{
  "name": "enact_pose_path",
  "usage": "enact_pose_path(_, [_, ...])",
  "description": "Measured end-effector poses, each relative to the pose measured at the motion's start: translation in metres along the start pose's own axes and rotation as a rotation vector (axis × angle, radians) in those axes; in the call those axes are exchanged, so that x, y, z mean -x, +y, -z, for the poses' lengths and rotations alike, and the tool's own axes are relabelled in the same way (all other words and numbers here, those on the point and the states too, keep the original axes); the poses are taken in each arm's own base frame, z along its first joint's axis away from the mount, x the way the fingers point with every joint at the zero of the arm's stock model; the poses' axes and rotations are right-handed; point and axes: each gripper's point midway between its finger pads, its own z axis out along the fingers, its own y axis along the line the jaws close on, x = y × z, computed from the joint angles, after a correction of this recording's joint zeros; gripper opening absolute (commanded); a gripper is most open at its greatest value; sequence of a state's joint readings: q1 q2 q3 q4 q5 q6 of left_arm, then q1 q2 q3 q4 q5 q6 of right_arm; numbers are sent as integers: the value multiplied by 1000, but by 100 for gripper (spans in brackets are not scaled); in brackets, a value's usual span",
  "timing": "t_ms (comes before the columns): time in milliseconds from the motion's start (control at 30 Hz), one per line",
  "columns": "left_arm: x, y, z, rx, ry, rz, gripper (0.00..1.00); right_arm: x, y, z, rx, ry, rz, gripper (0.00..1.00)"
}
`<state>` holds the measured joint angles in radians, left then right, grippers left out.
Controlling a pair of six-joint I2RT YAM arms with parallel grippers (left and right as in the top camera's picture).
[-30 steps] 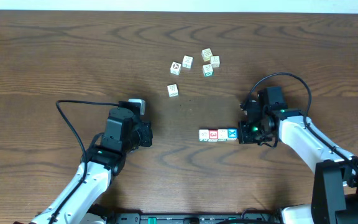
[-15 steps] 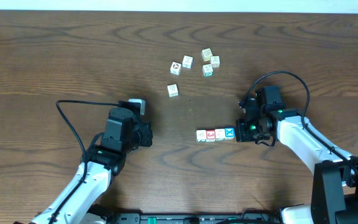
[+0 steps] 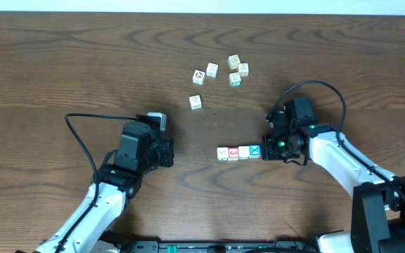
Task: Lift 4 blocks
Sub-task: 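Lower the right gripper against the blue X block end of the row, then bring the left gripper down beside the A block end of the row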
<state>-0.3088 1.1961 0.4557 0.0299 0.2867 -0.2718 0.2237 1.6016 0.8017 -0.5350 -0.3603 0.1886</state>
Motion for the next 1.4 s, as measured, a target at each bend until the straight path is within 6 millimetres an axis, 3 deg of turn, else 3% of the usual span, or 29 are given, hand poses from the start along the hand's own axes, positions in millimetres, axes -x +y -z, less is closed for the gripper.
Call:
enact_pose_path(467, [-6, 2, 0, 5, 24, 23, 7, -5, 9, -3, 6, 17, -36, 1])
enact_pose_path(700, [-6, 2, 0, 5, 24, 23, 7, -5, -6, -2, -80, 10, -48, 1])
enact_pose_path(1033, [-6, 2, 0, 5, 24, 23, 8, 22, -9, -1, -104, -103, -16, 1])
enact_pose_path(1400, [-6, 2, 0, 5, 24, 23, 7, 35, 5, 0, -37, -149, 16, 1])
